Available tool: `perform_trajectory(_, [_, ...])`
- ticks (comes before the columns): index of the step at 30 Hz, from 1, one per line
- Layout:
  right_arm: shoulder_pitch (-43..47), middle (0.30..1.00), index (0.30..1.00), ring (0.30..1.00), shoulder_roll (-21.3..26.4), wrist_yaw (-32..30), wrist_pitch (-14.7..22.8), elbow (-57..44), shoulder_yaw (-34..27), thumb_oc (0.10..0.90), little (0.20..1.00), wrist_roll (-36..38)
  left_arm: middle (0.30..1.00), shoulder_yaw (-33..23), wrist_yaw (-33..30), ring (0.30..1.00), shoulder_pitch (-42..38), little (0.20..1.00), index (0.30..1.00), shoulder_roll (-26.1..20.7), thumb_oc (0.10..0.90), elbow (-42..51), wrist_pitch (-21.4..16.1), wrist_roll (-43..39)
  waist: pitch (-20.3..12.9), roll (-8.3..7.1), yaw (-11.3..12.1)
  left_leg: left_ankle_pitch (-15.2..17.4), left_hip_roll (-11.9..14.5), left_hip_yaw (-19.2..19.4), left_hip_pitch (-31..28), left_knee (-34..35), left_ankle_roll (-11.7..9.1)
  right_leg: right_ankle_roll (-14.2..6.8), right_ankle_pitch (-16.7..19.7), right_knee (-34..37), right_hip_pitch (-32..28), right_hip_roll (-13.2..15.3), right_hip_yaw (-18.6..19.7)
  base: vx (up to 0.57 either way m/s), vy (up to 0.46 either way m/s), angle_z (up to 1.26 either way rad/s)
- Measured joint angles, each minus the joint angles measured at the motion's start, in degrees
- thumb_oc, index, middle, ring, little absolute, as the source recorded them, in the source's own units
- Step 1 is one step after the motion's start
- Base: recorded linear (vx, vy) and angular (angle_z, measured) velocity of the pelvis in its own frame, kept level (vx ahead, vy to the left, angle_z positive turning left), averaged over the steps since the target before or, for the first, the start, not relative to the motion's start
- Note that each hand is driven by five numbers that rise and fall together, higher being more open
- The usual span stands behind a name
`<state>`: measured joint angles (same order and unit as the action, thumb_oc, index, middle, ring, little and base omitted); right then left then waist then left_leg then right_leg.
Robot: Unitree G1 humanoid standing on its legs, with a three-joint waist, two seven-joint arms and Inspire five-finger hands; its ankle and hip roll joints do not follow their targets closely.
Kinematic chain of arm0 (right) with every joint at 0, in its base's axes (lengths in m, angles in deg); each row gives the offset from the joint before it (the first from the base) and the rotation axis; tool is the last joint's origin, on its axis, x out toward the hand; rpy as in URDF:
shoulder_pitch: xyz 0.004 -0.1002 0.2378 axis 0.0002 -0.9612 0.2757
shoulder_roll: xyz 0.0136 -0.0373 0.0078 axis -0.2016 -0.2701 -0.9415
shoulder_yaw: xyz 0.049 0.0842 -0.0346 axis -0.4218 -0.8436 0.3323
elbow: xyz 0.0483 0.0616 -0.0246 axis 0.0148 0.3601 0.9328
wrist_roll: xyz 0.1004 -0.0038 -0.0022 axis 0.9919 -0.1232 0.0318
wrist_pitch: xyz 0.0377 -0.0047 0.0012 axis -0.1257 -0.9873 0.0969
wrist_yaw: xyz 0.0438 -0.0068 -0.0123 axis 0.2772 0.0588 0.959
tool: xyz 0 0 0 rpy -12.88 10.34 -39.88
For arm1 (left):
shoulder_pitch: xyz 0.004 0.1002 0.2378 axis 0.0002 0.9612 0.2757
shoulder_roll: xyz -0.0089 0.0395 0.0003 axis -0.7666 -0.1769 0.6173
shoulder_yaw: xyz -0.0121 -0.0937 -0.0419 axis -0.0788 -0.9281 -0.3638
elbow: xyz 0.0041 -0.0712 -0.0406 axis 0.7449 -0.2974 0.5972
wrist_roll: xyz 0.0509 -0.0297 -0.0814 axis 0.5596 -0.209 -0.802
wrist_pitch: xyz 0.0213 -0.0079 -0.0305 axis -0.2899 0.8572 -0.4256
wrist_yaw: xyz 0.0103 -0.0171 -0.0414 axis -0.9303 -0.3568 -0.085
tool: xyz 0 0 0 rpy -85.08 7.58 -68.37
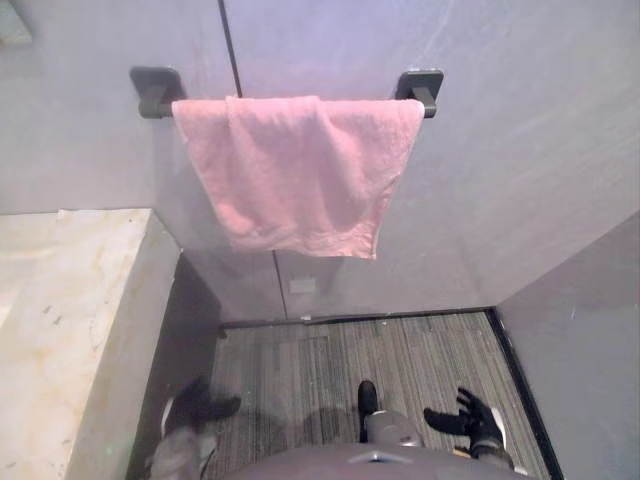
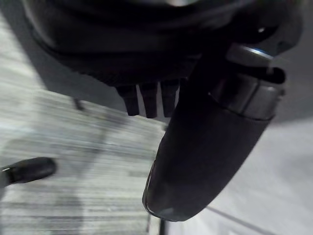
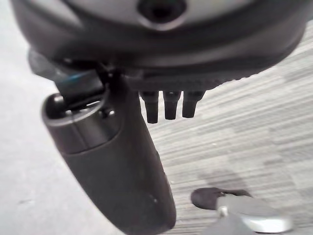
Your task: Organize the bathroom.
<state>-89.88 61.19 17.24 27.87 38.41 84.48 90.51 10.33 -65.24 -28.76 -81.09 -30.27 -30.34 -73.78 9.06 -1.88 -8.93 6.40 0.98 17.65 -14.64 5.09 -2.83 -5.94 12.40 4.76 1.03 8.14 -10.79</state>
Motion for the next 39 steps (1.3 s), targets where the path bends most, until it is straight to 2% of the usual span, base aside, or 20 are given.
perform_trajectory(6, [-0.74,0.900,0.900,0.900,0.00,4.41,0.18,1.82,-0.30,0.800,0.900,-0.37,0.900,-1.61,5.76,0.900,0.40,0.900,0.900,-0.08,0.800,-9.71,6.03,-0.01,0.72,-0.25,0.90,0.15,-0.47,0.60,0.37,-0.05,0.56,-1.37,2.99,-0.02,0.86,0.34,-0.09,-0.16,0.039,-0.05])
perform_trajectory(8, [0.76,0.900,0.900,0.900,0.43,6.43,0.42,2.24,-0.39,0.800,0.900,-1.99,0.900,-1.59,7.61,0.900,-0.34,0.900,0.900,-0.08,0.800,-9.93,6.98,-0.09,1.32,0.29,0.80,-0.55,-0.25,1.49,2.20,-0.25,1.94,-4.52,7.52,0.04,3.22,0.42,-0.12,-0.51,0.053,-0.13])
perform_trajectory(10, [2.72,0.900,0.900,0.900,0.40,7.54,0.65,3.76,-0.61,0.800,0.900,-2.32,0.900,-1.60,8.30,0.900,-2.36,0.900,0.900,-0.04,0.800,-9.93,7.15,-0.18,2.21,1.68,0.72,-0.98,0.77,1.79,5.37,-2.00,2.94,-2.29,10.69,0.01,5.45,0.07,-1.03,-0.45,0.027,0.12])
perform_trajectory(11, [3.59,0.900,0.900,0.900,0.42,8.08,0.54,4.68,-1.46,0.800,0.900,-2.07,0.900,-1.60,8.29,0.900,-3.76,0.900,0.900,0.51,0.800,-10.11,6.91,-0.43,2.17,3.92,1.08,-2.32,3.13,1.20,6.98,-1.85,3.44,-3.18,3.14,-6.15,6.64,-1.30,-4.80,-0.28,0.009,0.27])
perform_trajectory(13, [3.36,0.900,0.900,0.900,1.31,8.13,0.53,5.00,-2.44,0.800,0.900,-2.13,0.900,-1.05,8.40,0.900,-5.03,0.900,0.900,0.51,0.800,-9.96,6.74,-0.62,2.57,5.85,2.85,-3.49,5.82,0.87,7.72,-2.04,2.89,-1.73,-5.99,-17.52,6.84,-3.23,-7.87,-0.38,-0.002,0.06])
perform_trajectory(15, [3.79,0.900,0.900,0.900,1.51,8.40,0.47,5.19,-2.08,0.800,0.900,-2.17,0.900,-0.39,8.19,0.900,-5.22,0.900,0.900,0.97,0.800,-10.61,6.91,-0.88,2.52,5.23,4.83,-3.59,6.22,1.07,8.38,-3.28,2.52,-1.81,-10.15,-18.81,2.61,-3.93,-7.07,-0.51,-0.045,-0.14])
perform_trajectory(17, [4.76,0.900,0.900,0.900,1.90,8.96,0.44,6.97,-0.91,0.800,0.900,-2.18,0.900,-0.29,7.64,0.900,-5.54,0.900,0.900,1.45,0.800,-11.06,6.85,-1.17,2.67,5.43,6.35,-3.47,6.90,1.38,8.95,-4.58,2.42,-2.43,-13.42,-20.16,0.31,-4.42,-3.16,-0.42,-0.094,-0.10])
perform_trajectory(18, [5.75,0.900,0.900,0.900,2.01,9.62,0.49,7.50,0.03,0.800,0.900,-2.16,0.900,-0.48,7.65,0.900,-5.74,0.900,0.900,1.44,0.800,-11.03,6.84,-1.73,2.59,4.45,7.24,-3.46,6.87,1.29,9.47,-5.20,1.92,-3.03,-14.21,-19.21,-0.15,-4.76,-0.35,-0.40,-0.109,-0.05])
perform_trajectory(20, [8.26,0.900,0.900,0.900,2.21,10.66,0.51,8.33,1.11,0.800,0.900,-2.12,0.900,-1.18,7.79,0.900,-6.51,0.900,0.900,1.48,0.800,-10.71,6.96,-2.25,3.14,4.26,7.85,-3.48,7.07,0.32,13.19,-8.80,1.37,-0.72,-12.85,-13.25,-1.78,-6.49,1.43,-0.29,-0.089,0.02])
perform_trajectory(21, [9.63,0.900,0.900,0.900,2.17,10.93,0.70,8.25,1.08,0.800,0.900,-2.16,0.900,-1.68,7.84,0.900,-6.79,0.900,0.900,1.51,0.800,-10.21,6.93,-2.21,3.30,3.59,8.05,-2.85,5.66,-1.31,14.77,-8.06,1.74,-0.58,-12.61,-10.37,-2.16,-6.07,3.41,-0.33,-0.148,-0.08])
perform_trajectory(22, [10.75,0.900,0.900,0.900,2.51,11.25,1.02,8.23,1.05,0.800,0.900,-2.15,0.900,-1.55,7.96,0.900,-7.08,0.900,0.900,1.74,0.800,-10.14,7.03,-2.20,3.26,3.83,8.09,-3.63,4.13,-2.89,15.53,-5.59,2.76,-0.64,-12.55,-8.56,-2.08,-6.22,4.55,-0.38,-0.181,-0.32])
perform_trajectory(23, [12.43,0.900,0.900,0.900,2.52,11.43,1.12,7.68,2.47,0.800,0.900,-2.02,0.900,-1.54,7.90,0.900,-6.77,0.900,0.900,1.97,0.800,-10.05,7.37,-2.11,2.82,4.31,8.72,-8.42,4.34,-4.04,15.41,-2.84,1.36,0.21,-12.68,-5.09,-3.01,-6.65,6.18,-0.43,-0.193,-0.10])
perform_trajectory(25, [12.34,0.900,0.900,0.900,1.67,11.67,1.22,5.70,4.89,0.800,0.900,-1.97,0.900,-1.80,7.47,0.900,-7.64,0.900,0.900,1.05,0.800,-9.37,7.08,-2.28,3.67,1.95,9.06,-8.28,4.36,-5.91,17.95,-7.28,-0.24,4.53,-12.16,0.47,-5.77,-6.97,6.43,-0.42,-0.130,0.29])
perform_trajectory(28, [11.79,0.900,0.900,0.900,1.77,11.76,-0.01,3.67,7.03,0.800,0.900,-1.87,0.900,-2.01,7.65,0.900,-7.96,0.900,0.900,0.37,0.800,-6.96,7.08,-1.58,3.95,1.43,10.24,-7.95,6.68,-8.86,24.06,-15.05,-3.28,6.00,-10.17,0.10,-5.96,-9.50,4.94,-0.36,-0.060,0.65])
perform_trajectory(31, [12.03,0.900,0.900,0.900,3.05,10.61,-2.01,3.76,6.28,0.800,0.900,0.27,0.900,-0.28,8.00,0.900,-8.81,0.900,0.900,0.13,0.800,-7.26,7.58,-0.81,4.71,1.96,10.42,-10.97,5.94,-10.22,22.98,-9.99,-3.93,8.88,-11.29,0.16,-6.92,-10.37,2.34,-0.44,0.024,0.66])
perform_trajectory(33, [12.03,0.900,0.900,0.900,3.04,10.21,-2.69,3.95,5.43,0.800,0.900,1.18,0.900,-0.61,8.34,0.900,-9.01,0.900,0.900,0.06,0.800,-7.56,8.23,-0.83,5.35,1.52,10.24,-10.62,5.60,-10.54,21.71,-9.48,-4.11,9.61,-10.75,0.44,-7.34,-9.63,1.49,-0.49,0.097,0.24])
perform_trajectory(35, [11.90,0.900,0.900,0.900,3.01,10.15,-2.90,4.38,5.91,0.800,0.900,1.09,0.900,-1.11,8.95,0.900,-9.80,0.900,0.900,-0.45,0.800,-9.43,8.18,-0.83,5.94,0.23,9.99,-7.79,4.28,-11.17,22.40,-17.74,-3.60,9.83,-9.73,0.45,-7.86,-7.47,0.58,-0.35,0.071,0.15])
perform_trajectory(36, [11.21,0.900,0.900,0.900,3.01,10.15,-3.44,4.35,5.83,0.800,0.900,1.07,0.900,-0.80,8.98,0.900,-10.52,0.900,0.900,-0.99,0.800,-10.44,8.15,-0.72,6.30,-0.98,8.79,-4.36,2.33,-11.50,21.59,-22.31,-3.00,9.16,-10.01,0.47,-7.64,-4.99,-0.04,-0.33,0.054,0.28])
perform_trajectory(37, [10.60,0.900,0.900,0.900,3.27,10.13,-3.89,4.11,6.17,0.800,0.900,1.10,0.900,-0.45,9.02,0.900,-10.59,0.900,0.900,-1.10,0.800,-10.79,8.13,-0.56,6.16,-1.30,8.31,-2.70,1.75,-11.41,21.02,-24.54,-2.53,9.63,-9.40,0.46,-7.43,-3.67,-0.71,-0.39,0.067,0.29])
perform_trajectory(39, [9.37,0.900,0.900,0.900,3.57,10.14,-4.16,3.95,6.42,0.800,0.900,1.13,0.900,-0.82,8.99,0.900,-10.58,0.900,0.900,-1.20,0.800,-11.39,8.00,-0.30,6.16,-1.73,6.98,-0.63,0.74,-11.30,20.89,-32.78,-2.28,8.36,-8.84,0.26,-7.44,-0.47,-1.79,-0.37,0.099,0.37])
